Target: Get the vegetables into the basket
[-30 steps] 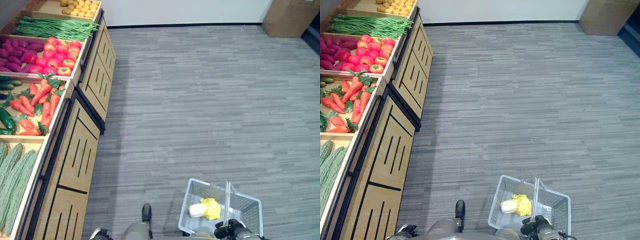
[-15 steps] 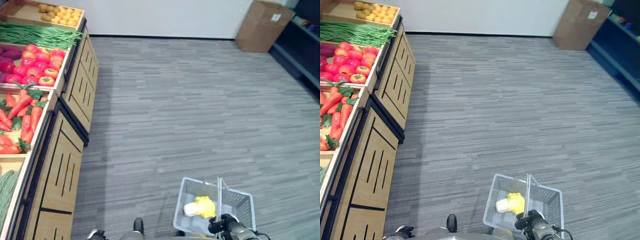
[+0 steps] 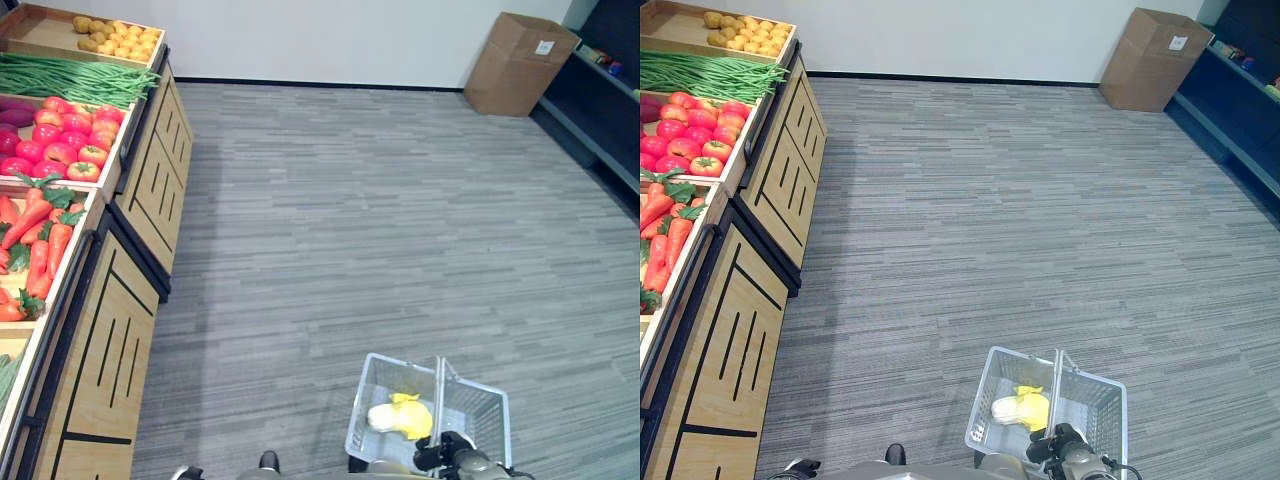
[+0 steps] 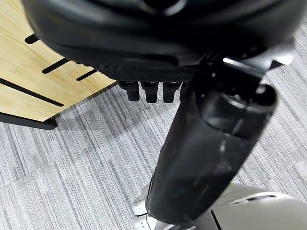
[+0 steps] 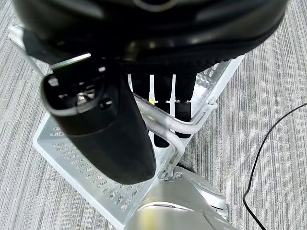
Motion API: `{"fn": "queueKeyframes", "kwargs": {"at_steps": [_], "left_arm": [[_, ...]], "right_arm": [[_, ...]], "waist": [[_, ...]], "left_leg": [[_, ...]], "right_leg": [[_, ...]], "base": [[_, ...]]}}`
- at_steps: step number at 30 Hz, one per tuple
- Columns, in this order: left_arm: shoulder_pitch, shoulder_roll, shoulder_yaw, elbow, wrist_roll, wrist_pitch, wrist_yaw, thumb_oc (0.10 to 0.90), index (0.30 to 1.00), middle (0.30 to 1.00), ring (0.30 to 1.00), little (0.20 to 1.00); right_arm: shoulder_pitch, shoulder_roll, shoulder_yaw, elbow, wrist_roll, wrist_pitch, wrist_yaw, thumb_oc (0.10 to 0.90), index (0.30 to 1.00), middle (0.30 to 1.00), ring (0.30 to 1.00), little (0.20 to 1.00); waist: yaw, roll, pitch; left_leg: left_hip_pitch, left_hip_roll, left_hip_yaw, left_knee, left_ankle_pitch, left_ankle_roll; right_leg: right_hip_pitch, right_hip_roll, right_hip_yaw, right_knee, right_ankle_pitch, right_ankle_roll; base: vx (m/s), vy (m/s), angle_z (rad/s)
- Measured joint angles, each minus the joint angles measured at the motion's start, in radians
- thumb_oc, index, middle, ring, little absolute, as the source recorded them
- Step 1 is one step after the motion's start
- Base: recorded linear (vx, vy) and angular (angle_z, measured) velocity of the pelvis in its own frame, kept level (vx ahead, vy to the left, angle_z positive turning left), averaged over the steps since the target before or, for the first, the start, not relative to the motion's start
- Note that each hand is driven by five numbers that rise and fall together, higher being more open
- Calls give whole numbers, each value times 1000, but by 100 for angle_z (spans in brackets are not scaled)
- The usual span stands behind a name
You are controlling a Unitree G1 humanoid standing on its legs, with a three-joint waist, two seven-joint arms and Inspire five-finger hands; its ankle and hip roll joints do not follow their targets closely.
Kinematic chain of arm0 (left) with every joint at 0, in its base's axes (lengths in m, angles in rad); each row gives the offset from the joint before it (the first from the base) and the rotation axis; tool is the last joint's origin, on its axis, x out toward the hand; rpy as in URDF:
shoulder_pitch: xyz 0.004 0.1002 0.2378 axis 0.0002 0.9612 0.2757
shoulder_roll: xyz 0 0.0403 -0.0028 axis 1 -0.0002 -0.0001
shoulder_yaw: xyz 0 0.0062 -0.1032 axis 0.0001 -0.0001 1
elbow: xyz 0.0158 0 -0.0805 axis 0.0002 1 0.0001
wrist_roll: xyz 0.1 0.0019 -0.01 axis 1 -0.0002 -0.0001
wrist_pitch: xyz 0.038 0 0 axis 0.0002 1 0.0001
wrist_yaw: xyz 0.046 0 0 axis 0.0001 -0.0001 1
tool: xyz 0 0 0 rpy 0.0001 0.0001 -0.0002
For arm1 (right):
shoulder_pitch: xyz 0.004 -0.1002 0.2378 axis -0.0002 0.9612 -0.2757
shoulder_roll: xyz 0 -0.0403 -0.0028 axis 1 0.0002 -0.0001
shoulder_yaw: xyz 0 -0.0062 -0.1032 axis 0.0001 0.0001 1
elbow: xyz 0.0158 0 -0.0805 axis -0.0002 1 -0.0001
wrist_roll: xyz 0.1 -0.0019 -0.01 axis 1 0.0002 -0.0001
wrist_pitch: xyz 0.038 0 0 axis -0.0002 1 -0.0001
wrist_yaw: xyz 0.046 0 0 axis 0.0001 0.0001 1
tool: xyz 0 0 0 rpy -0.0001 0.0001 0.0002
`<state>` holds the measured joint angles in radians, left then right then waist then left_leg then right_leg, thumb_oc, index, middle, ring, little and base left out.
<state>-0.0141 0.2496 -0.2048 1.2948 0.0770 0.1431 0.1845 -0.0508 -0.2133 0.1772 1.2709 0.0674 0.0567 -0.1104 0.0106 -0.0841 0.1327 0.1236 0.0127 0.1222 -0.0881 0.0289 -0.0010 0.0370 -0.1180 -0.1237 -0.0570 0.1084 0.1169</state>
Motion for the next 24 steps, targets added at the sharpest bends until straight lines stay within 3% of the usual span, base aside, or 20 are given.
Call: {"fn": "queueKeyframes", "kwargs": {"at_steps": [9,24], "left_arm": [[13,-43,1,-35,0,-18,19,900,1000,1000,1000,1000],[32,-43,0,-31,-1,-18,19,900,1000,1000,1000,1000]], "right_arm": [[31,-25,-13,2,27,-1,-23,400,300,300,300,300],[62,-23,-13,12,26,-2,-17,400,300,300,300,300]], "waist": [[-12,87,-21],[-4,74,-73]], "left_leg": [[16,5,2,0,-7,-2],[7,-1,16,1,-10,-3]], "right_leg": [[34,8,3,-34,13,-4],[14,9,18,-29,18,-5]], "base": [[19,13,-1],[6,28,-2]]}}
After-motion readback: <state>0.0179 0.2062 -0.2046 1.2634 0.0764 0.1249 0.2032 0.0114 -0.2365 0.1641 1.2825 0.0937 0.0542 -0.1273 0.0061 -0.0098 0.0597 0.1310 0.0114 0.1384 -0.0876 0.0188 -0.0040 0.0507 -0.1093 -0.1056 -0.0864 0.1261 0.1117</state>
